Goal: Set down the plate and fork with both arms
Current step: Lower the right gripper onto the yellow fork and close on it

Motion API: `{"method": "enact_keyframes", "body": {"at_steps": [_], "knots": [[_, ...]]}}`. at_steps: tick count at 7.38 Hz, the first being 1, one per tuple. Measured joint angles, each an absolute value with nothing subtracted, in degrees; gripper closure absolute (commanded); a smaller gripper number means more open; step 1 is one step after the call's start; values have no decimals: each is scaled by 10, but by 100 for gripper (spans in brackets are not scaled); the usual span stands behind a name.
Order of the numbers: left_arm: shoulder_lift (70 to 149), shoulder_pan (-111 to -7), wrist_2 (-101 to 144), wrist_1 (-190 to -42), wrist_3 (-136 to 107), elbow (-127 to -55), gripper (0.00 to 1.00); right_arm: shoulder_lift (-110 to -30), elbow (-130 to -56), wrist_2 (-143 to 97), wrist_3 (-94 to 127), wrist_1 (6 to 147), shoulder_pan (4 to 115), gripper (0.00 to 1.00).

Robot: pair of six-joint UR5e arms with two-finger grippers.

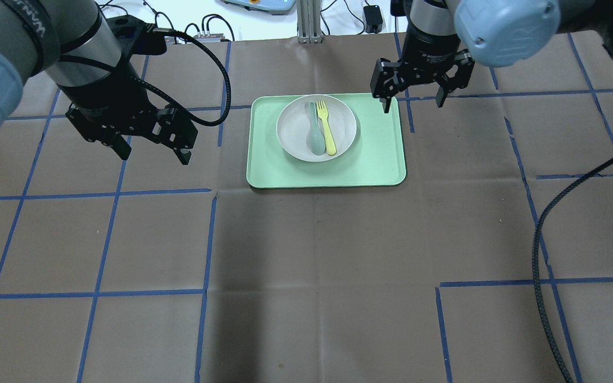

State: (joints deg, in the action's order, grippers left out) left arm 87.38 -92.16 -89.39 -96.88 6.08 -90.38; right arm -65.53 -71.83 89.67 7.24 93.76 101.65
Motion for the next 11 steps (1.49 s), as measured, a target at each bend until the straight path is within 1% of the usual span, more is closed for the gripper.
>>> {"method": "enact_keyframes", "body": {"at_steps": [1,2,3,4,6,7,8,10,11], "knots": [[873,-917,-895,-971,61,-904,0,-620,-689,897,94,941,1033,0],[873,-911,-895,-972,61,-904,0,-589,-672,898,105,953,1044,6],[873,-907,-894,-973,61,-904,0,-565,-665,898,109,974,1049,20],[873,-904,-894,-974,61,-904,0,-545,-663,898,111,991,1051,38],[872,-903,-894,-975,61,-905,0,-515,-663,900,112,1011,1052,55],[872,-903,-893,-974,60,-906,0,-503,-663,902,112,1023,1052,56],[872,-903,-893,-974,60,-909,0,-490,-663,902,111,1038,1052,60],[867,-903,-894,-972,59,-919,0,-468,-663,903,111,1067,1052,64],[865,-903,-894,-971,59,-924,0,-461,-663,903,111,1073,1052,64]]}}
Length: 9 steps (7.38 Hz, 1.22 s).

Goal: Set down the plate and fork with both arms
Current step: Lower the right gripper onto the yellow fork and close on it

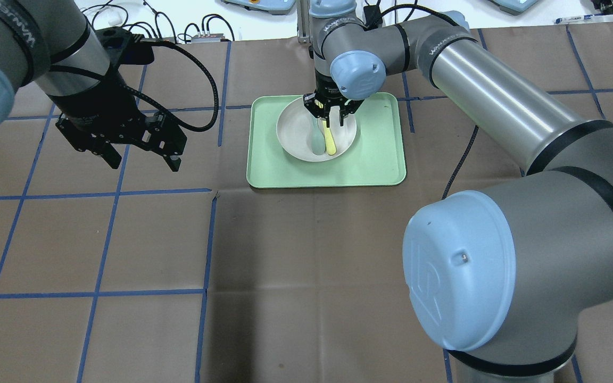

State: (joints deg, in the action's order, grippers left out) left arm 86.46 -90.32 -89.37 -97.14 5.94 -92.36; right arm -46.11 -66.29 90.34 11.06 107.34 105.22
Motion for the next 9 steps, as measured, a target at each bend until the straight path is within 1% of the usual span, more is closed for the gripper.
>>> {"method": "enact_keyframes", "body": {"at_steps": [4,9], "knots": [[853,-903,-894,-969,59,-939,0,-449,-663,903,110,1077,1058,61],[851,-904,-893,-969,59,-940,0,-434,-666,906,110,1098,1068,61]]}}
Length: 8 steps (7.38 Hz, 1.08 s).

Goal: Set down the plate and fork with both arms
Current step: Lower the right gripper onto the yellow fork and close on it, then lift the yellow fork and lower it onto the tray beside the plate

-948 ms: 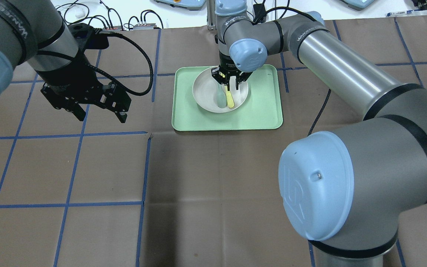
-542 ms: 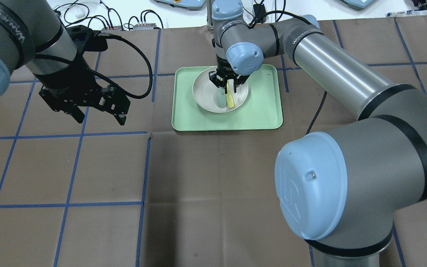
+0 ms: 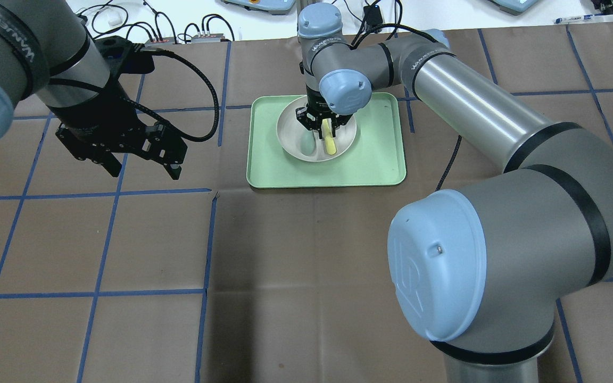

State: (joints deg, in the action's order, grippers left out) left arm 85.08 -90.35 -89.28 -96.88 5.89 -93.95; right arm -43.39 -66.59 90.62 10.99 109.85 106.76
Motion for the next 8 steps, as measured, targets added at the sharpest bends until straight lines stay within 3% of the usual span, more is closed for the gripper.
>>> {"method": "enact_keyframes", "body": {"at_steps": [3,5,6,8], "knots": [[851,-904,-891,-970,59,-940,0,-428,-666,907,110,1106,1067,65],[852,-904,-890,-971,59,-940,0,-427,-666,907,109,1107,1065,89],[852,-904,-890,-971,59,-940,0,-427,-664,908,109,1106,1064,96],[852,-904,-890,-972,59,-940,0,-428,-662,908,111,1105,1064,97]]}}
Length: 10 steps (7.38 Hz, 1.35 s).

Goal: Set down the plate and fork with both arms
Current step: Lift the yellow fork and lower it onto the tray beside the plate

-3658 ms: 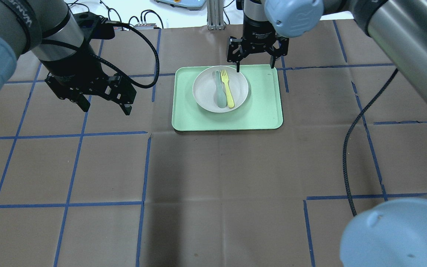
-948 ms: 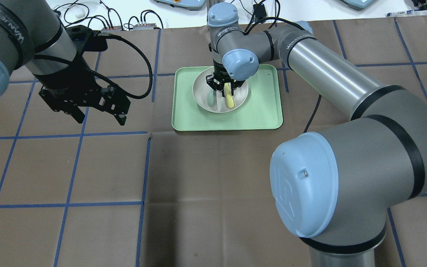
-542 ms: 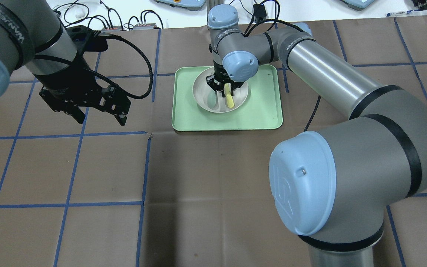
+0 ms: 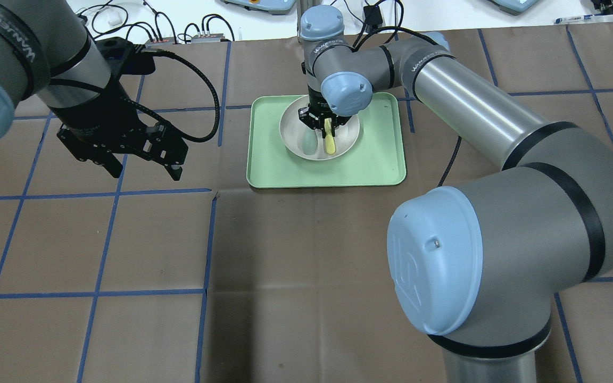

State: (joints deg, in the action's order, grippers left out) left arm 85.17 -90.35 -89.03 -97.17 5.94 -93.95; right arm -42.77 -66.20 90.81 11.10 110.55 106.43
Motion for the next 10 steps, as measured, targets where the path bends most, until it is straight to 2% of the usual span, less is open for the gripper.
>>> {"method": "enact_keyframes", "body": {"at_steps": [3,6,10], "knots": [[852,-904,-890,-972,60,-940,0,-437,-658,906,123,1102,1067,97],[852,-904,-889,-975,58,-940,0,-490,-661,901,130,1037,1063,97],[852,-904,-888,-1000,52,-939,0,-548,-726,903,107,987,993,96]]}}
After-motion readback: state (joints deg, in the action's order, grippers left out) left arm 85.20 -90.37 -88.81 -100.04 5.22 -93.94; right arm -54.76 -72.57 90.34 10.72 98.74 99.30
